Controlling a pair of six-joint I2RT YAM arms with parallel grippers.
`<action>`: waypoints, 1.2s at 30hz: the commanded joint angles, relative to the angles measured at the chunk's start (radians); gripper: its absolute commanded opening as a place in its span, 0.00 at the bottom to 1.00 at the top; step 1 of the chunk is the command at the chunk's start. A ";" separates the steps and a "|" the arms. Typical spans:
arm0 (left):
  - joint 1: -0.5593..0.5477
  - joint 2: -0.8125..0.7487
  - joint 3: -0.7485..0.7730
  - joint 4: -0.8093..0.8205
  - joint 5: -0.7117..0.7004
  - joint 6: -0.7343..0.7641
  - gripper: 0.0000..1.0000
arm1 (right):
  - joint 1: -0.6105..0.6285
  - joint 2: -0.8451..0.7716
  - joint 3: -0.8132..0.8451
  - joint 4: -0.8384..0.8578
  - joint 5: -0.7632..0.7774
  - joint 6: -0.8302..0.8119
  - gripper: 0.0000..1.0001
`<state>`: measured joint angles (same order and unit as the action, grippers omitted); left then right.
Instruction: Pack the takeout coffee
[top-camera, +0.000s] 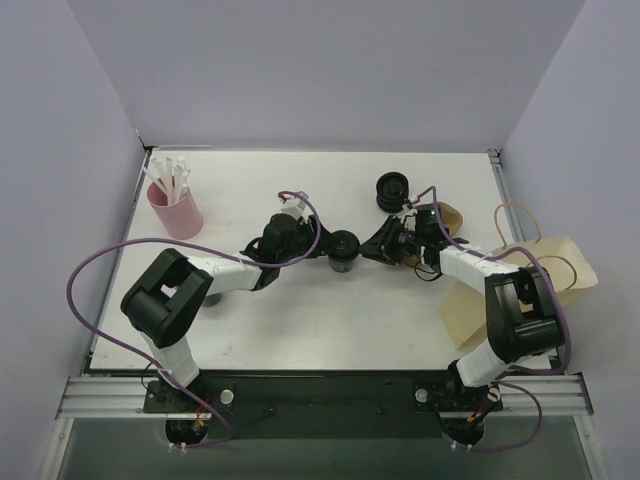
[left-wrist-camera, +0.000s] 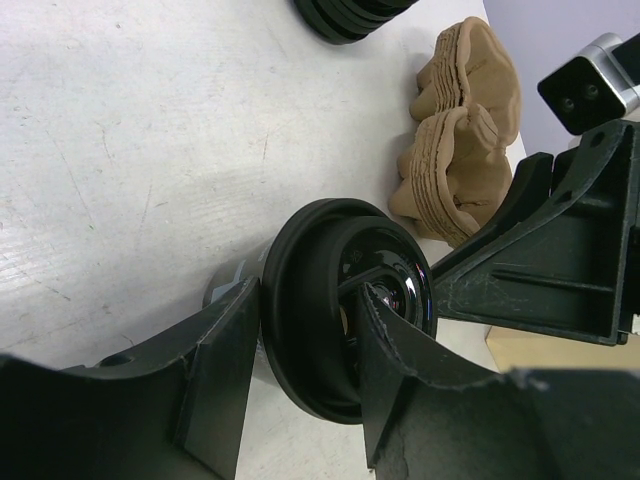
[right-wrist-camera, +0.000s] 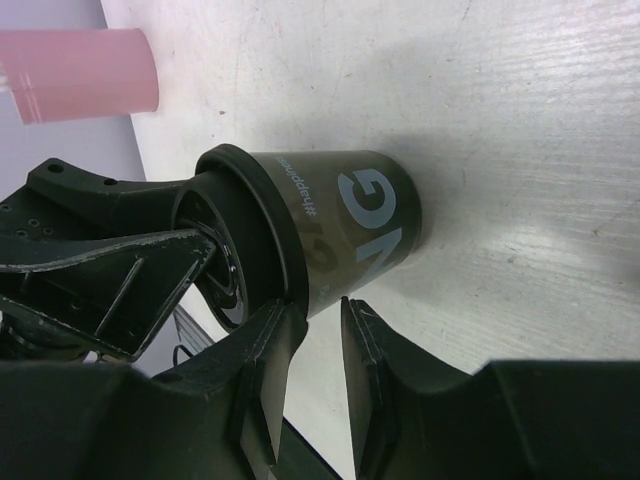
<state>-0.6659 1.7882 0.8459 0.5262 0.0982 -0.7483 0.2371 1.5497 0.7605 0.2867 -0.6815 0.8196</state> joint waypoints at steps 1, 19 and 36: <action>-0.017 0.178 -0.131 -0.598 -0.072 0.113 0.50 | 0.008 0.043 -0.024 0.133 -0.039 0.042 0.27; -0.017 0.172 -0.122 -0.617 -0.077 0.116 0.49 | -0.002 -0.033 -0.003 0.054 -0.024 0.033 0.26; -0.017 0.177 -0.120 -0.617 -0.081 0.112 0.49 | -0.002 -0.027 0.003 0.060 -0.039 0.038 0.26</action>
<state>-0.6682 1.7882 0.8474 0.5255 0.0929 -0.7521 0.2306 1.5444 0.7380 0.3454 -0.7052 0.8635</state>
